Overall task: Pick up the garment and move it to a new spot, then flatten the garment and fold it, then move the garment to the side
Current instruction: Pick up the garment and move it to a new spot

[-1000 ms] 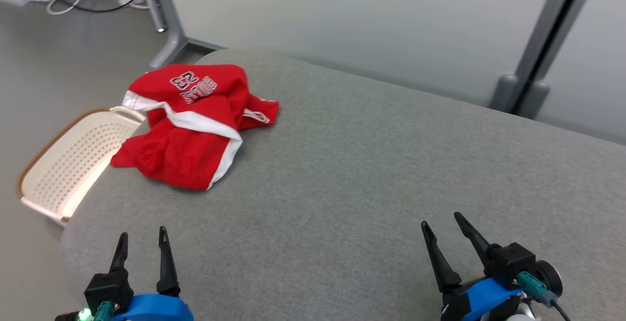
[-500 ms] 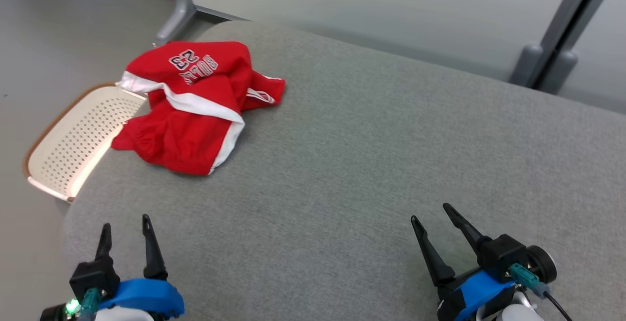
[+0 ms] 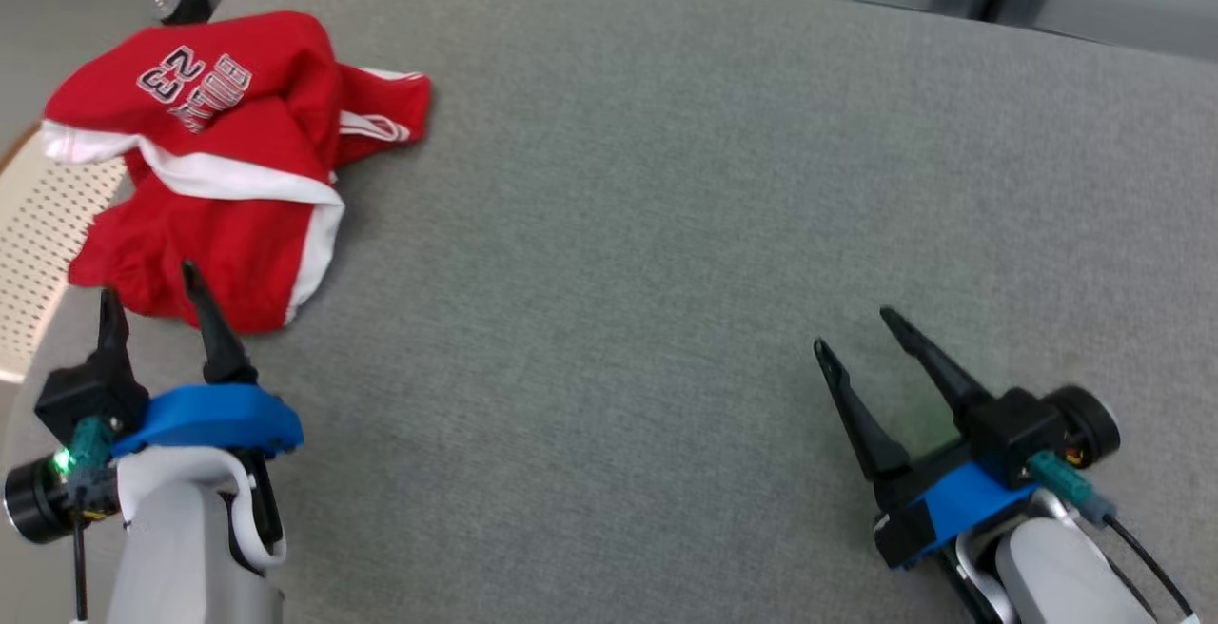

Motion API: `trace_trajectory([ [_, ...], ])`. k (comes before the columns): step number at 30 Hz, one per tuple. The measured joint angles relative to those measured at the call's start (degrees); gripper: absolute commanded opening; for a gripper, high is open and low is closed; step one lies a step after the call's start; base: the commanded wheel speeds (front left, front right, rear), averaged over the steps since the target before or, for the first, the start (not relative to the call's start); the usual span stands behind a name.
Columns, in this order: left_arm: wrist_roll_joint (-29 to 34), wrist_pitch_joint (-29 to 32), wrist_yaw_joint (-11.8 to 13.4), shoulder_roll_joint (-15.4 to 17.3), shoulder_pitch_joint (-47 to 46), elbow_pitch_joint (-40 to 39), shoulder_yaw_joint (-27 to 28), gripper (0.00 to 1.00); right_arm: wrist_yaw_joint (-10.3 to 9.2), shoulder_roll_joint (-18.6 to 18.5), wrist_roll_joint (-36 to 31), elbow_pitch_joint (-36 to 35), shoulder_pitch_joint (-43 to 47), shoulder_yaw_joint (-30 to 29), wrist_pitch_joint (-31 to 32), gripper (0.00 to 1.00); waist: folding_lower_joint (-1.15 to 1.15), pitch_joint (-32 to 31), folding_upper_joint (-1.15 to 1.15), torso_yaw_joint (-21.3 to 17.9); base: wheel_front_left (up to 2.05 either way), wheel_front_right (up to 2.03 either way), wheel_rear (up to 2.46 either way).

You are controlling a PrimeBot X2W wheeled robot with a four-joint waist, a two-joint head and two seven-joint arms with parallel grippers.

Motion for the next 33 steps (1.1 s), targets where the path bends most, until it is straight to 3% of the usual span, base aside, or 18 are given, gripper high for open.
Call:
trace_trajectory([
  [13,3.3,0.0,-0.5,1.0,-10.5,6.4,1.9,1.0,0.0,-1.9,1.0,-5.4,-3.7,0.8,0.0,1.0,0.0,7.5,0.0,-4.4,0.0,0.0,0.0],
  [26,2.7,-0.1,4.7,2.8,-19.7,19.8,5.2,1.0,0.0,-2.0,1.6,-6.9,-5.3,-0.4,0.0,1.0,-0.01,11.2,0.01,-7.7,0.0,0.0,0.0],
  [27,2.5,-0.1,4.7,2.9,-20.1,20.5,5.3,0.89,0.0,-1.9,1.7,-7.0,-5.4,-0.5,0.0,1.0,-0.02,11.4,0.0,-7.9,0.0,0.0,0.0],
  [28,2.0,-0.1,4.7,2.9,-20.4,21.2,5.5,0.36,0.0,-1.9,1.7,-7.0,-5.4,-0.6,0.0,1.0,-0.01,11.5,0.0,-8.0,0.0,0.0,0.0],
  [29,1.9,-0.1,4.5,2.9,-20.6,21.4,5.4,0.0,0.0,-1.9,1.7,-6.9,-5.4,-0.7,0.0,1.0,-0.01,11.6,0.01,-8.1,0.0,0.0,0.0],
  [33,1.7,-0.1,4.0,2.9,-21.0,21.0,5.6,0.0,0.0,-1.7,1.8,-6.7,-5.5,-1.0,0.0,1.0,-0.01,11.6,0.0,-8.6,0.0,0.0,0.0],
])
